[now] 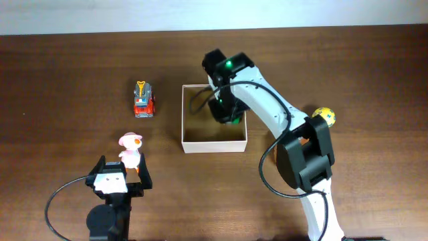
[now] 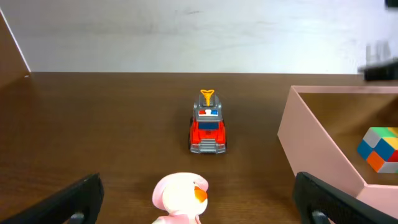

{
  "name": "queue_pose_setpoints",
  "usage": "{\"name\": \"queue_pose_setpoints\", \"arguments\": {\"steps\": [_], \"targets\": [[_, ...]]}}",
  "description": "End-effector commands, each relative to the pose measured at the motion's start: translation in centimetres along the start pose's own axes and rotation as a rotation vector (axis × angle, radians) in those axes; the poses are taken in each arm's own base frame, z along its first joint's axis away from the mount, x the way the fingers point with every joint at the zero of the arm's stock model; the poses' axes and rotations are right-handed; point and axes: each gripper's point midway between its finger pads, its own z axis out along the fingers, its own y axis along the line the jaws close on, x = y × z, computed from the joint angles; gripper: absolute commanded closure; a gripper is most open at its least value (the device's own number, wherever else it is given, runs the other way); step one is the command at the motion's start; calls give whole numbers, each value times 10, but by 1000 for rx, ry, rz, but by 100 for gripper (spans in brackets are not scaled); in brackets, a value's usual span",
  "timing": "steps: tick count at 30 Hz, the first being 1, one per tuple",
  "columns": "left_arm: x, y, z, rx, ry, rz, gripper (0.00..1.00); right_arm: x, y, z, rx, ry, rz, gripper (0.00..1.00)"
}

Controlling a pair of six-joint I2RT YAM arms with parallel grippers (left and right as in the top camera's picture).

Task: Pack container
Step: 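Adjust the cube inside the box and open the right gripper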

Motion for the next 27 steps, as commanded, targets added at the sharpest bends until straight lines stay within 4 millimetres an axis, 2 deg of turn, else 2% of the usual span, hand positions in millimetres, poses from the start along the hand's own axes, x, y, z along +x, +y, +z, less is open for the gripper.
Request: {"name": "queue_pose_setpoints", "arguments": {"steps": [1, 5, 15, 23, 27], "targets": [[3, -1, 1, 9, 0, 19, 1, 13, -2, 19, 13, 53, -1, 83], [3, -1, 1, 9, 1, 19, 1, 17, -3, 25, 15, 65, 0, 83], [3, -1, 1, 9, 0, 19, 1, 3, -2, 25, 9, 11, -2, 83], [3, -1, 1, 9, 0, 19, 1, -2, -23, 24, 129, -16, -2, 83], [3, -1, 1, 9, 1, 19, 1, -5, -27, 23, 135, -29, 2, 83]]}}
